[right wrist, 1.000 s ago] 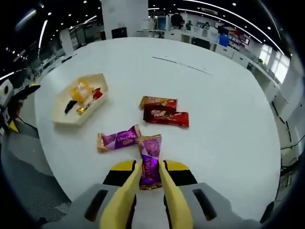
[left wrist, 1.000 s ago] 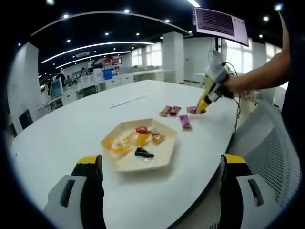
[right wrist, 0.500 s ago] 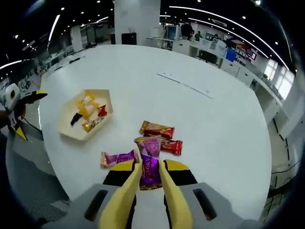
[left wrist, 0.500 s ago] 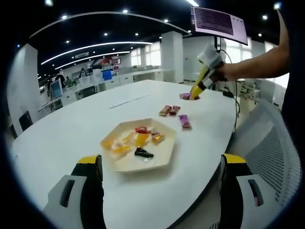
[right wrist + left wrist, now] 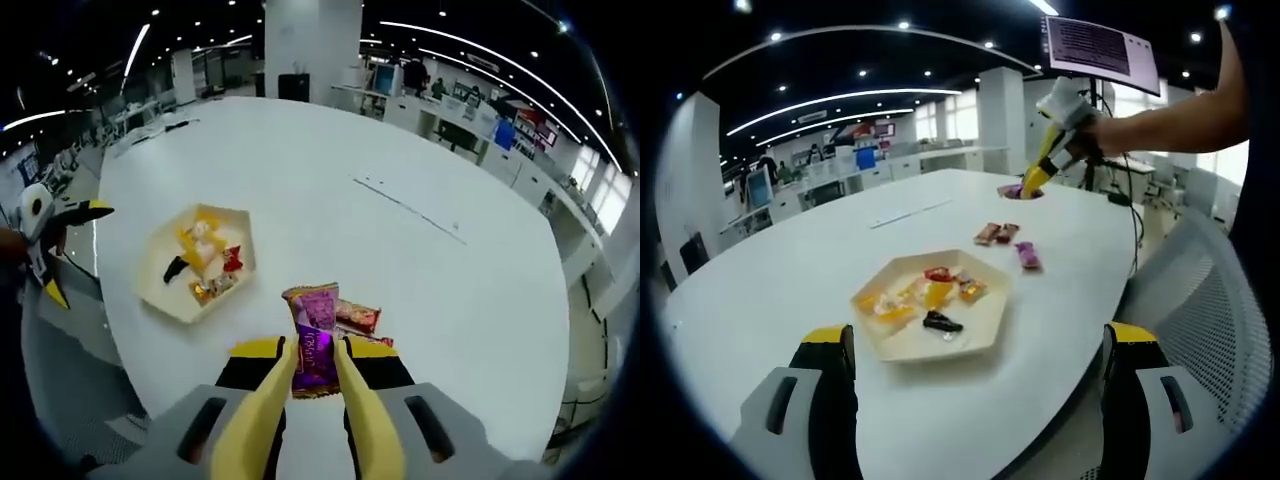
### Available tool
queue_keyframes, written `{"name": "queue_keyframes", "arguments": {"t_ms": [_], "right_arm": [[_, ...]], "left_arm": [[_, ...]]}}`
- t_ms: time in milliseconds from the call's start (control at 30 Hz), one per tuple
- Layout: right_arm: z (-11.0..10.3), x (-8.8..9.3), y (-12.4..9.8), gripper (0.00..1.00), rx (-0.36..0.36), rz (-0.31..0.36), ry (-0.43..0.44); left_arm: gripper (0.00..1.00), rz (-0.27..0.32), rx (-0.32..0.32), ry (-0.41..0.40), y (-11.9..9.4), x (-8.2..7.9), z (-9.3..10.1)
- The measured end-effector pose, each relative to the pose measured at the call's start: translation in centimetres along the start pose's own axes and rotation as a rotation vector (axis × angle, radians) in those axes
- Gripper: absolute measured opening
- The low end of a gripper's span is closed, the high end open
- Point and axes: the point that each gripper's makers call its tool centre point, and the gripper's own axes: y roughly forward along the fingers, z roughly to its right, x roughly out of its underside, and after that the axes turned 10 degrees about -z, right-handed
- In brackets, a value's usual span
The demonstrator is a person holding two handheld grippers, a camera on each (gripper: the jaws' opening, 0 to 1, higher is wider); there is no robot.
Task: Place the target food into the container with the food tongs after gripping and lifting it, then release it inside without dropping or visibly crushing the food.
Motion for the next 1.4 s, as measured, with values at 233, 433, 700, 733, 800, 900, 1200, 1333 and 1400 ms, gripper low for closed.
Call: {"name": "queue_keyframes", "arguments": {"t_ms": [233,433,700,733,800,900,1200,1333,1400], "right_arm": [[-2.2,-3.1,0.7,0.21,-0.039,0.009,-0.079],[-3.7,-5.0,1.3,0.21,-0.067,0.022,-0.121],[-6.5,-7.7,2.1,0.21,-0.128,0.040,-0.180],[-6.8,-8.1,2.2,0.21,-0.138,0.047,-0.189],[-7.4,-8.8,2.2,0.21,-0.143,0.055,-0.202],[-8.4,-9.8,2.3,0.22,-0.165,0.069,-0.225],[-12.2,-11.2,3.1,0.22,-0.207,0.069,-0.345],[-14.1,-11.9,3.0,0.22,-0.245,0.081,-0.361],[-15.1,-12.1,3.1,0.22,-0.262,0.086,-0.379]], "left_arm": [[0.99,-0.003,-0.001,-0.001,0.1,0.1,-0.1],[0.99,-0.005,-0.010,-0.012,0.1,0.1,-0.3],[0.99,-0.007,-0.008,-0.003,0.2,0.1,-0.1],[0.99,-0.006,-0.009,-0.003,0.2,0.1,-0.1],[0.99,-0.005,-0.007,-0.007,0.1,0.1,-0.2],[0.99,-0.007,-0.006,-0.005,0.2,0.1,-0.1],[0.99,-0.006,-0.004,-0.001,0.2,0.1,0.0],[0.99,-0.004,-0.006,-0.004,0.1,0.1,-0.1],[0.99,-0.002,-0.008,-0.007,0.0,0.0,-0.1]]}}
